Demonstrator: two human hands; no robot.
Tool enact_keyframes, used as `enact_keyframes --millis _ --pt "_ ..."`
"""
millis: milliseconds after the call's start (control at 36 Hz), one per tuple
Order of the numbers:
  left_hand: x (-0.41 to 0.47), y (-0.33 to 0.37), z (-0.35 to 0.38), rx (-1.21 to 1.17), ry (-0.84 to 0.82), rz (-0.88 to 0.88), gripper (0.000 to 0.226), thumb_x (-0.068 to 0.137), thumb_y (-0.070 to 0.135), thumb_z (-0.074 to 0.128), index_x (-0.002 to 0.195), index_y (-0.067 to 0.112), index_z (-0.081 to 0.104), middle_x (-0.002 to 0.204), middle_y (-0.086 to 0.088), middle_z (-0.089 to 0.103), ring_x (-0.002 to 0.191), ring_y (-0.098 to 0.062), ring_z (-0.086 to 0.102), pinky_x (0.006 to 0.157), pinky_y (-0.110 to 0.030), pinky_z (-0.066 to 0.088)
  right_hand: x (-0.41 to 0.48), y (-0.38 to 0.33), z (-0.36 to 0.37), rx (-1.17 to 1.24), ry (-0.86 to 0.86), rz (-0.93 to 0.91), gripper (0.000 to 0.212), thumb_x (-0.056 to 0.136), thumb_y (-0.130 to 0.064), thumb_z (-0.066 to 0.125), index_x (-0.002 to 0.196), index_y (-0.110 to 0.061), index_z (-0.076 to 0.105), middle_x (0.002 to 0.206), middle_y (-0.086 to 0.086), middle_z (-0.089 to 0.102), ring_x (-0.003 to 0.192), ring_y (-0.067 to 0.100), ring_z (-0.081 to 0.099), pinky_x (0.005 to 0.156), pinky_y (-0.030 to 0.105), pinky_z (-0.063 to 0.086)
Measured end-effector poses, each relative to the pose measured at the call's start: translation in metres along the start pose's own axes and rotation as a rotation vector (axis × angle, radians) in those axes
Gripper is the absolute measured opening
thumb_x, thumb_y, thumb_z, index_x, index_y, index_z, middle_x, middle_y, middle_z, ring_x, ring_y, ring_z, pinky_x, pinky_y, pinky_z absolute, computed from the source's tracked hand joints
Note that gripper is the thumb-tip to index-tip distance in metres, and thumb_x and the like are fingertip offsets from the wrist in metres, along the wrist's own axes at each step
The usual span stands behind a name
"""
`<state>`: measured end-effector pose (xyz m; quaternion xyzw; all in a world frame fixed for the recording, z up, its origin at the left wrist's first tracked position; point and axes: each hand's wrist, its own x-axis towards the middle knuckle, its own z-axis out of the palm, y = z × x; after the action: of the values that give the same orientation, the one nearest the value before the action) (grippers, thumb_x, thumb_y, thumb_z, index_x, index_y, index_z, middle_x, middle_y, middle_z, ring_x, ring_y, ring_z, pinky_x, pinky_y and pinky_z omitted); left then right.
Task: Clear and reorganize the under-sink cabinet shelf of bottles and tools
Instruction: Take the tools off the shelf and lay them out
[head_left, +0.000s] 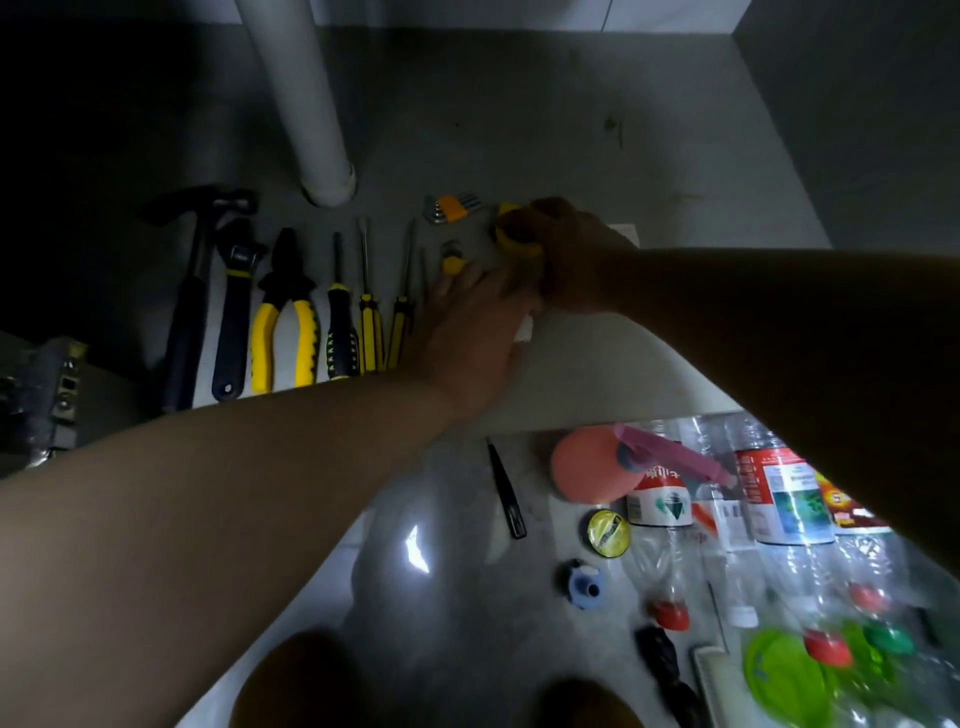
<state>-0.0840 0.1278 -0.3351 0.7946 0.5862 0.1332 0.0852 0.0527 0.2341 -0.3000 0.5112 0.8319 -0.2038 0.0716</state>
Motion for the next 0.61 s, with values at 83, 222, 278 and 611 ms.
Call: enact_keyframes --millis 83,222,278,611 --pt "-0.014 0.001 -0.001 -0.039 0.045 0.045 0.031 0.083 0.036 0.064 0.113 0.028 0.063 0.108 0.004 0.060 0.112 -0.025 0.050 0.094 -0.039 0.038 -0.006 -0.004 0.004 -0.008 0.061 0.052 0.076 0.079 -0.025 0.077 0.143 -0.030 0.036 0.136 0.019 0.038 0.126 0.042 0.043 0.095 0.049 0.050" --pt "-0.049 0.004 -0.005 -0.091 0.142 0.234 0.027 0.088 0.040 0.066 0.104 0.018 0.067 0.100 0.002 0.061 0.099 -0.023 0.054 0.084 -0.038 0.043 -0.021 -0.009 0.009 -0.069 0.090 0.057 0.070 0.085 -0.033 0.072 0.142 -0.020 0.032 0.128 0.024 0.043 0.120 0.042 0.046 0.087 0.045 0.048" --pt "-0.068 0.005 -0.002 -0.085 0.077 0.331 0.029 0.092 0.043 0.061 0.106 0.017 0.064 0.101 -0.001 0.059 0.097 -0.024 0.053 0.081 -0.038 0.044 -0.029 -0.011 0.009 -0.064 0.068 0.059 0.067 0.086 -0.032 0.071 0.139 -0.019 0.033 0.127 0.023 0.043 0.116 0.044 0.051 0.082 0.044 0.049" --pt "-0.151 0.003 0.026 -0.182 -0.718 -0.003 0.030 0.092 0.053 0.056 0.117 0.038 0.048 0.116 0.015 0.048 0.098 -0.013 0.060 0.085 -0.032 0.051 -0.063 -0.026 0.009 -0.124 -0.049 0.146 0.066 0.084 -0.025 0.069 0.140 -0.016 0.034 0.127 0.021 0.051 0.111 0.041 0.059 0.074 0.037 0.049"
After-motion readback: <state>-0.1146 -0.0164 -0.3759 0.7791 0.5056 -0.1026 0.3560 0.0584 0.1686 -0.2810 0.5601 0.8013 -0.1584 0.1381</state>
